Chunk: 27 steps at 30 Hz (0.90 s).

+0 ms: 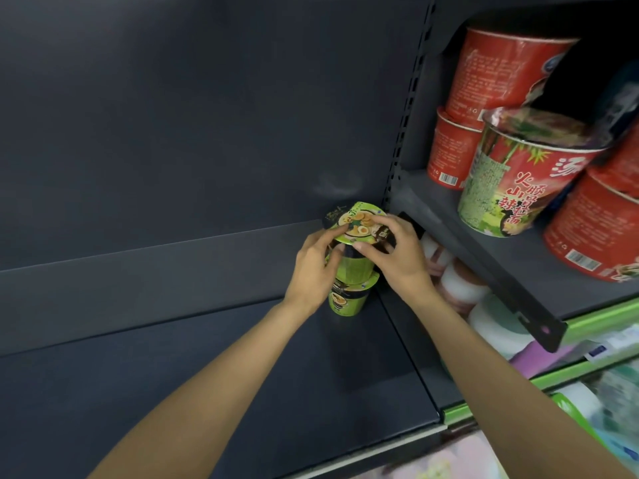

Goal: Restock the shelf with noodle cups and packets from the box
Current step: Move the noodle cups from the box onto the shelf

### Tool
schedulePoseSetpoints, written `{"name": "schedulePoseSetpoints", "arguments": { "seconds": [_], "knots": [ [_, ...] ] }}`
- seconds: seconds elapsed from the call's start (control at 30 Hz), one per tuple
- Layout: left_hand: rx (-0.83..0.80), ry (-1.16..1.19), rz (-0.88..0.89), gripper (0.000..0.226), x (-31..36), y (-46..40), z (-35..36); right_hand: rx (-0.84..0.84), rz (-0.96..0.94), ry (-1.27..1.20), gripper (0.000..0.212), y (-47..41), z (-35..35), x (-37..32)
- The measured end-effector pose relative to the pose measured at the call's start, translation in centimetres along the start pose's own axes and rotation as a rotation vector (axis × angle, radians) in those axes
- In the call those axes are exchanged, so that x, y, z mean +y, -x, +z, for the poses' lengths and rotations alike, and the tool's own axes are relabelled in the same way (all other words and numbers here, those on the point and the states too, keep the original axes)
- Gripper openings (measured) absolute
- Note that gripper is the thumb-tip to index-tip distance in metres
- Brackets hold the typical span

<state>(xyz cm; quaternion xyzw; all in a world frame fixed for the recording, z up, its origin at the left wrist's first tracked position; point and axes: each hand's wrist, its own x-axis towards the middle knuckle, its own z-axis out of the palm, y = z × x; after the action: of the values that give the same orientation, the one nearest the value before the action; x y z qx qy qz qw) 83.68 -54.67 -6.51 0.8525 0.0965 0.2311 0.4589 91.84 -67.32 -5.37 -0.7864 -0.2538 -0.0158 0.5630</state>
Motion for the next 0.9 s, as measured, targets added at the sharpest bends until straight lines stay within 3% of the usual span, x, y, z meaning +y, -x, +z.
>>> {"name": "schedulePoseSetpoints", "arguments": {
  "seconds": [0.27, 0.47, 0.57, 0.7, 0.9],
  "knots": [
    [-0.031, -0.067, 0.0, 0.038, 1.0, -0.5, -0.2, 0.026, 0.044, 0.173, 0.039, 0.5, -0.4, -0.5],
    [-0.01, -0.36, 0.011, 0.042, 2.5, -0.4, -2.2, 0.008, -0.159, 0.488, 0.036, 1.1, -0.5, -2.5],
    [0.072, -0.51, 0.078, 0.035, 2.9, 0.0, -4.2, 0.033, -0.217, 0.484, 0.029, 1.9, 0.5, -4.2],
    [0.167, -0.662, 0.144, 0.028, 2.5, 1.6, -8.5, -0.074, -0.243, 0.402, 0.023, 3.1, 3.4, -6.9],
    [0.302, -0.761, 0.055, 0.023, 0.3, 7.2, -18.2, -0.192, -0.338, 0.381, 0.02, 6.6, 10.8, -13.0]
  ]
}}
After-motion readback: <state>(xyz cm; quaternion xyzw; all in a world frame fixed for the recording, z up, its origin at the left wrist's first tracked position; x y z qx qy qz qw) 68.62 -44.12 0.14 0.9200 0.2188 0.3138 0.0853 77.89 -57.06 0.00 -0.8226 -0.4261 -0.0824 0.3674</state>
